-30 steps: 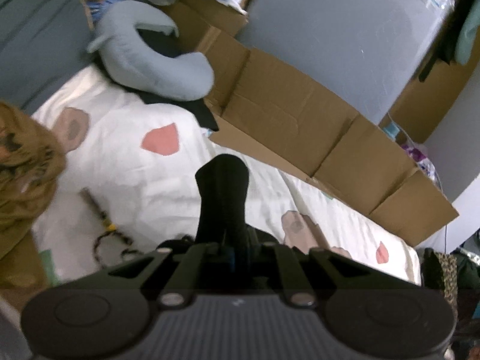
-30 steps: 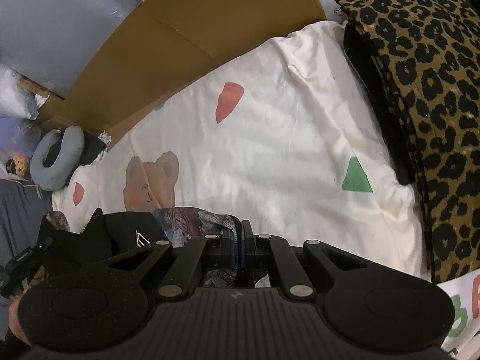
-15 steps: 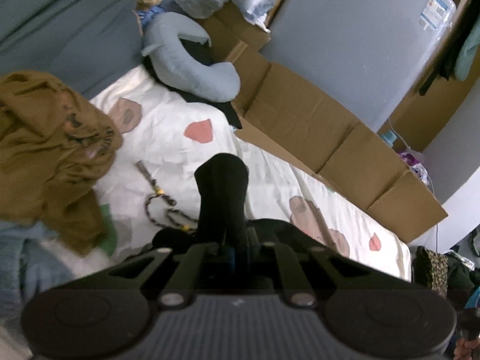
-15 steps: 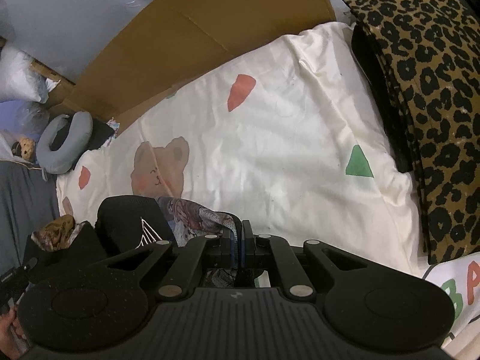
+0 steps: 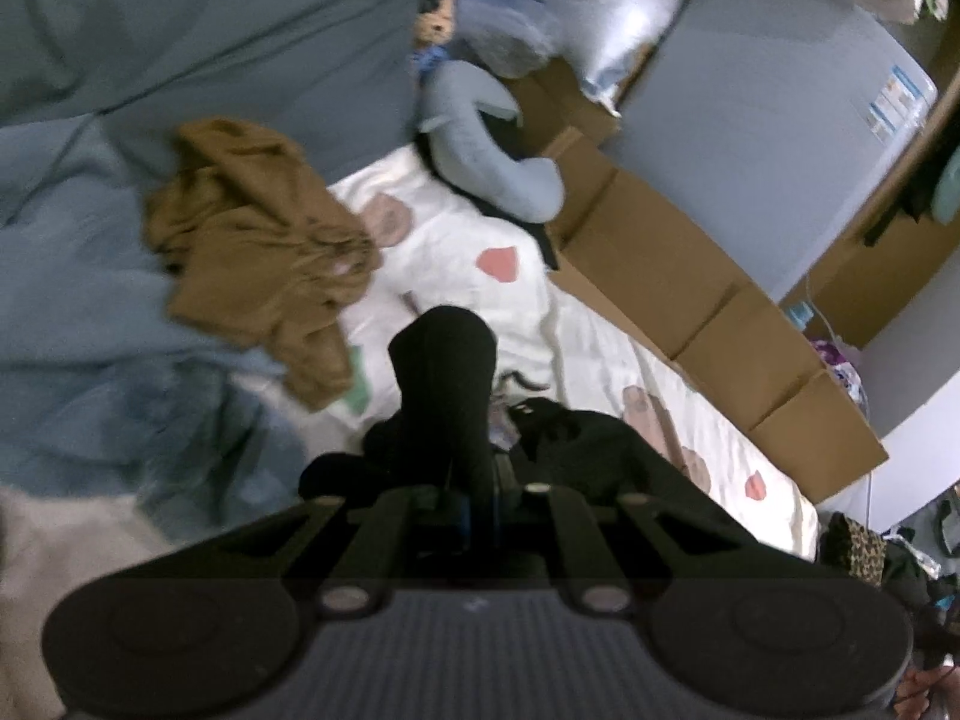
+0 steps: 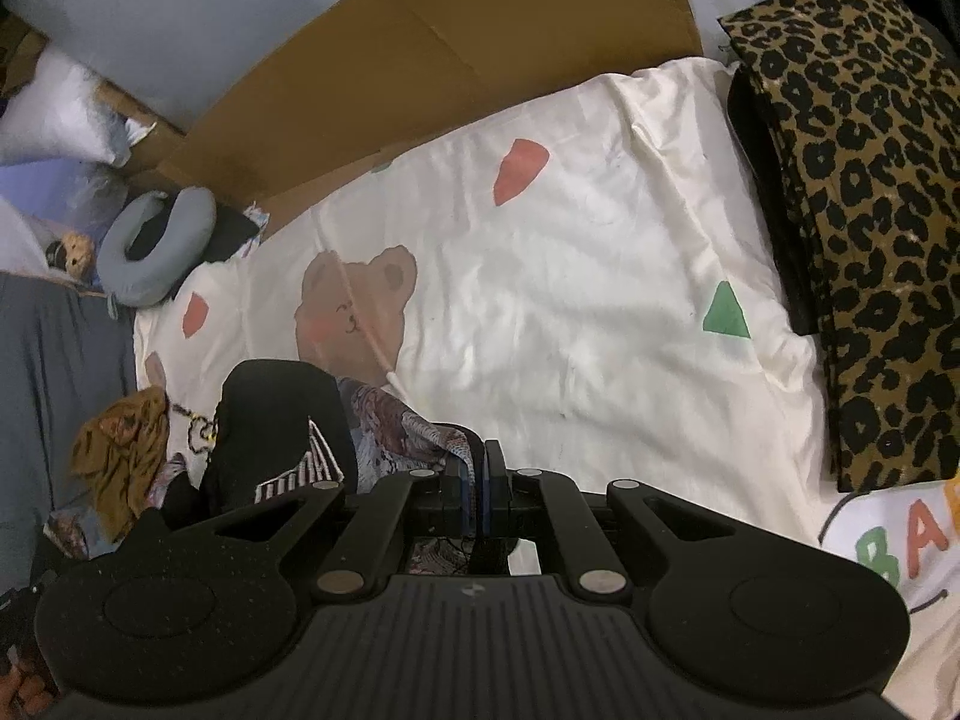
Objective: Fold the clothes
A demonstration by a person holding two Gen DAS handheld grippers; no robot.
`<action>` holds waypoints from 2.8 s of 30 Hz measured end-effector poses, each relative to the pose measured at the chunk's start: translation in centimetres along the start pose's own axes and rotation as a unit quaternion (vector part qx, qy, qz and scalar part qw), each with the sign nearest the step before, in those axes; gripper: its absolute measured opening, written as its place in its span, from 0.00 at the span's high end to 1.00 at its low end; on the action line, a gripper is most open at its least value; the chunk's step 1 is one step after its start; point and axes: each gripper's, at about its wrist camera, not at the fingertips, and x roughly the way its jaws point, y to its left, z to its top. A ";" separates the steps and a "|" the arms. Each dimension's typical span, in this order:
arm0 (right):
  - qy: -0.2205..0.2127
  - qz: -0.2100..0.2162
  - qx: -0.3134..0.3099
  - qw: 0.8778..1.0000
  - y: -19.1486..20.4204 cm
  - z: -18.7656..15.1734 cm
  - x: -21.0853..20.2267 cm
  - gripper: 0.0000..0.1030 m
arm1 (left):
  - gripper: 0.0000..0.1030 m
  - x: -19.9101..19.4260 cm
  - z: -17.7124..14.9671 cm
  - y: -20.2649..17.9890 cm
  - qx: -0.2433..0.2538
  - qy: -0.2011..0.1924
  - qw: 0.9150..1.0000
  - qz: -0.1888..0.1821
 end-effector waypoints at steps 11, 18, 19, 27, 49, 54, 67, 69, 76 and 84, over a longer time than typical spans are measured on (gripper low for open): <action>0.020 -0.014 -0.027 0.999 0.1 -1.4 -3.3 0.99 | 0.94 -5.8 -4.3 2.6 -0.047 0.012 0.998 0.029; 0.032 -0.031 -0.034 0.998 -1.1 -3.0 -5.8 0.99 | 0.94 -8.1 -8.6 4.2 -0.081 0.059 0.994 0.048; 0.033 -0.034 -0.032 0.998 -1.4 -3.3 -6.2 0.99 | 0.94 -8.3 -9.2 4.5 -0.087 0.067 0.993 0.050; 0.043 -0.056 -0.020 0.997 -3.0 -6.0 -9.1 0.99 | 0.94 -9.6 -13.1 5.9 -0.114 0.110 0.985 0.064; 0.064 -0.067 -0.050 0.994 -2.8 -4.6 -6.4 0.59 | 0.43 -8.0 -9.3 7.4 -0.078 0.116 0.984 0.111; 0.070 -0.052 -0.068 0.994 -1.2 -3.6 -3.9 0.59 | 0.41 -4.9 -7.5 5.8 -0.048 0.114 0.988 0.091; 0.070 -0.026 -0.115 0.991 3.0 -0.4 3.5 0.59 | 0.41 5.0 -4.3 4.4 -0.037 0.110 0.992 0.055; 0.073 -0.022 -0.123 0.990 3.7 -0.1 4.8 0.59 | 0.40 6.3 -4.0 3.9 -0.015 0.112 0.993 0.045; 0.090 0.021 -0.130 0.987 6.4 0.7 9.0 0.59 | 0.38 10.6 -3.0 3.5 0.016 0.111 0.993 0.043; 0.100 0.043 -0.161 0.981 8.2 0.0 13.8 0.59 | 0.38 15.0 -4.0 3.5 0.006 0.131 0.991 0.038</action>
